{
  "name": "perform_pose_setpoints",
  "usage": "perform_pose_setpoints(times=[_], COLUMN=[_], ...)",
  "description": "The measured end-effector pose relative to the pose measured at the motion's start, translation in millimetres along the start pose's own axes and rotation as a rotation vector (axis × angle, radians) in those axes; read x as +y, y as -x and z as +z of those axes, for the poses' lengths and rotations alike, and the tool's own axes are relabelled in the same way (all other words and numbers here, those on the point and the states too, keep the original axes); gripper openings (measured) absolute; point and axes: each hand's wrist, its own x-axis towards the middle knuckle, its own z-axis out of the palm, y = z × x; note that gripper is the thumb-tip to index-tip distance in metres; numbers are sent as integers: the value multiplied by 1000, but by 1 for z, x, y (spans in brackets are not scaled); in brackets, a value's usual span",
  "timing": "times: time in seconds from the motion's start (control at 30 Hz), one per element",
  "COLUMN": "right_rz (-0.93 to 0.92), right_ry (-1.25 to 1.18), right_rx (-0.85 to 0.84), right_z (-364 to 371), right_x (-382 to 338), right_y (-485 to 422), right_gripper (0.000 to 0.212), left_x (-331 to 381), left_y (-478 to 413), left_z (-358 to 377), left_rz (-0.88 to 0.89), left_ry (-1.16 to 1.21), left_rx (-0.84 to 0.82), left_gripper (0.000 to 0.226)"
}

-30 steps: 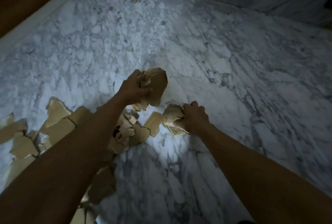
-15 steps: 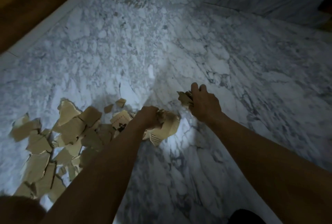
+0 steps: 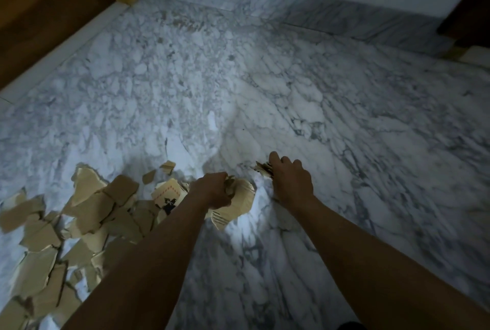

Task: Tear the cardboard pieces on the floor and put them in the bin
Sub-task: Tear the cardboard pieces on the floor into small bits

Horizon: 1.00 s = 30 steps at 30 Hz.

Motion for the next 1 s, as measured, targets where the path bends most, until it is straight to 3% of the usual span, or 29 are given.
perform_pose_setpoints(times=[0.1, 0.33, 0.47, 0.67, 0.8, 0.93, 1.0], right_rz=[3, 20, 8, -22, 58, 199, 238], right_ry=[-9, 3, 15, 7, -198, -446, -490], right_rx=[3, 33, 36, -15, -53, -76, -114], right_z=[-4, 2, 5, 1, -13, -35, -41], right_x=[3, 14, 16, 25, 23, 31, 37], right_y=[-5, -4, 1, 3, -6, -20, -23], right_gripper=[55, 37, 31, 27, 21, 29, 29], left_x=[5, 14, 15, 17, 2, -24, -37], left_y=[-5, -6, -4, 5, 10, 12, 17], left_z=[-3, -1, 0, 1, 3, -24, -41], left_rz=[-8, 14, -29, 51, 37, -24, -91], left_ry=[-23, -68, -27, -51, 268, 786, 930], left_rx=[-8, -19, -73, 31, 47, 219, 249], left_gripper=[57, 41, 57, 52, 48, 65, 56])
